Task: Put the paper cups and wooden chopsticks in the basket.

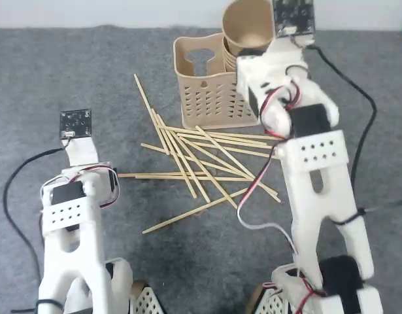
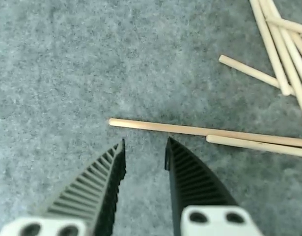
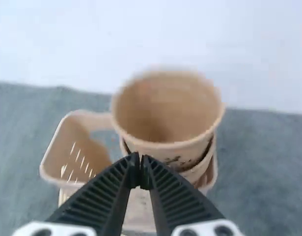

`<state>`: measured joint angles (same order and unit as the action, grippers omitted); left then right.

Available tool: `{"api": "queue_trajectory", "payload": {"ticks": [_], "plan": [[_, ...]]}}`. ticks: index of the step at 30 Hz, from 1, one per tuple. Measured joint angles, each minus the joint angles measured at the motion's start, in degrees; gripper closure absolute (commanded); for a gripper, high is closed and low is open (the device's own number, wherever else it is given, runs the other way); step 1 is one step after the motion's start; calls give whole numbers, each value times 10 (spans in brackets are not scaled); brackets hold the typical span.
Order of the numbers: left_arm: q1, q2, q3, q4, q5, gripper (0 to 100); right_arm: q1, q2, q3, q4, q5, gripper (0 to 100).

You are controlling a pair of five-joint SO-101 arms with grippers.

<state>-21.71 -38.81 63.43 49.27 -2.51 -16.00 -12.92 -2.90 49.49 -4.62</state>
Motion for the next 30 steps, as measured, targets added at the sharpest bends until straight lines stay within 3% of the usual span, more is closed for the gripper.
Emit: {"api": "queue_trajectory", "payload": {"ticks": [10,21,26,30], "plan": [[0,0,6,-11,0,873,9,39,-74,41,1,991],[9,0,9,7,1,872,8,-91,-73,283,1,991],[25,0,-15,52,0,846,8,-171,23,328,2,991],[43,0,-51,98,6,803,8,-241,197,274,2,991]]}}
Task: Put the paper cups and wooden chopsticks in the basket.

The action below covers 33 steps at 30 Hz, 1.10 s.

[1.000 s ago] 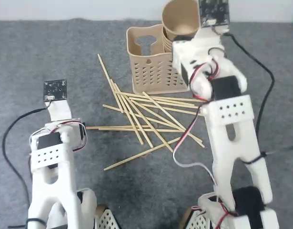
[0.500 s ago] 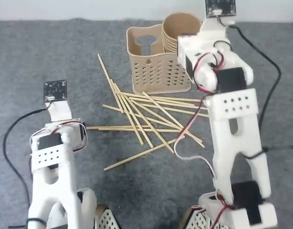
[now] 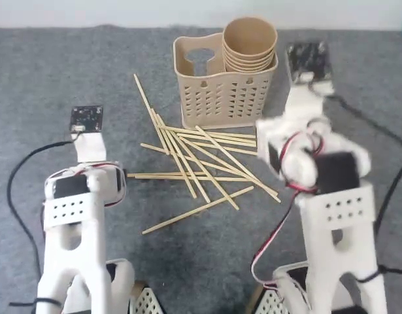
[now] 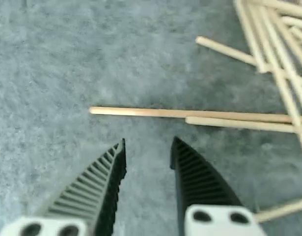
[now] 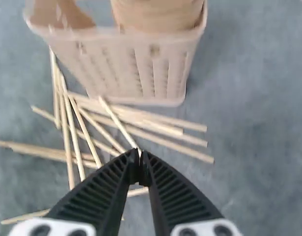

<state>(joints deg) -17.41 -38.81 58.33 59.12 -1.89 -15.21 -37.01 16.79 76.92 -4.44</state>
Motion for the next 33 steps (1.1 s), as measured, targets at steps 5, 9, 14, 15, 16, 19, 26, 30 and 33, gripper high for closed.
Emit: {"api": "queue_trajectory", "payload": {"ticks": [5,9,14,15,16,19,26,30,33], "plan": [[80,0,-47,60,57,796,0,-61,253,-171,9,991],[174,23,-81,68,78,796,0,-63,329,-240,18,991],[212,163,-166,68,128,794,0,-39,336,-277,22,991],[215,199,-187,67,134,794,0,-31,335,-284,23,991],[215,235,-209,63,137,794,0,-24,335,-289,23,991],[215,331,-267,47,143,794,1,-18,335,-294,24,991],[215,485,-351,-2,183,797,0,-18,335,-295,25,991],[216,541,-375,-24,236,797,0,-18,335,-295,25,991],[216,551,-389,-24,251,804,0,-18,335,-295,28,991]]}}
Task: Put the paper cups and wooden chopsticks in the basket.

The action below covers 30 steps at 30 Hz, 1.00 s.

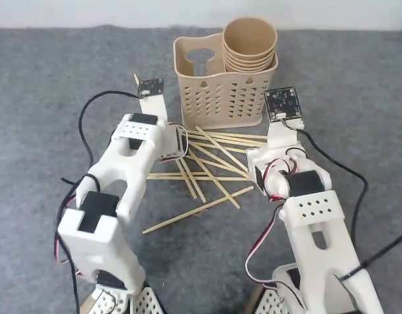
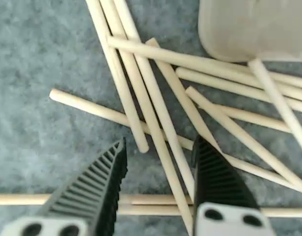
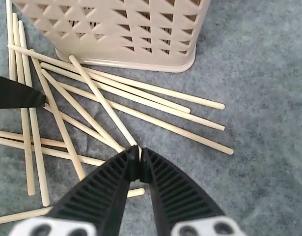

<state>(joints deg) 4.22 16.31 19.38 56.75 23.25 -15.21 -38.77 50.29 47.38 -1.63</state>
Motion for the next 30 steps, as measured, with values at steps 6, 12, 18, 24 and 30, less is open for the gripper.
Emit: {"api": "queue_trajectory", "payload": {"ticks": [6,12,18,24,30], "plan": [[6,0,-1,0,5,994,0,0,0,0,7,991],[4,3,-1,16,5,988,0,0,0,0,7,991],[4,4,-1,28,5,988,0,0,0,0,7,991],[4,-5,3,58,5,988,0,0,0,0,7,991],[-8,-125,69,65,-1,988,0,0,0,-1,7,991]]}}
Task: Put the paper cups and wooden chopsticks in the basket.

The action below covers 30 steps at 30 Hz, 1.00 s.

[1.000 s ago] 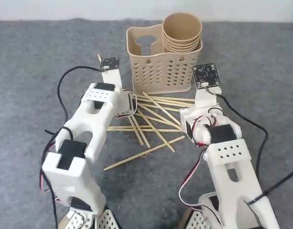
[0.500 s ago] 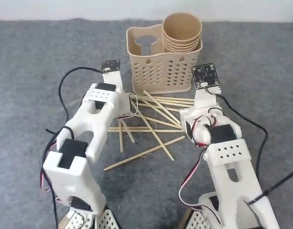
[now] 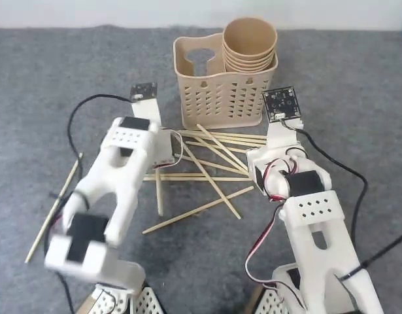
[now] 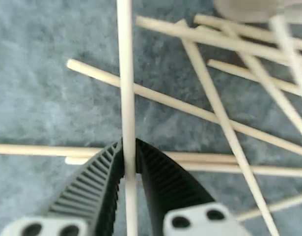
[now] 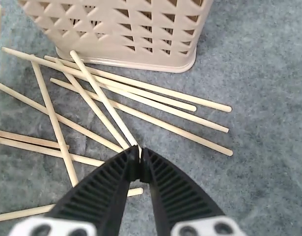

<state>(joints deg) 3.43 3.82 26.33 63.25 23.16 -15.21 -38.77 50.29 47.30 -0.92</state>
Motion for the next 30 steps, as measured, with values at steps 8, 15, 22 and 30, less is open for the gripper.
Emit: {"api": "queue_trajectory", "payload": {"ticks": [8,15,22,30], "plan": [[-1,-239,98,1,-36,988,0,4,0,-10,0,991],[-1,-325,95,4,-62,988,0,4,0,-10,0,991],[-1,-269,-36,28,-79,988,0,4,0,-10,0,991],[-1,-81,-263,81,-93,988,0,4,0,-10,4,991]]}}
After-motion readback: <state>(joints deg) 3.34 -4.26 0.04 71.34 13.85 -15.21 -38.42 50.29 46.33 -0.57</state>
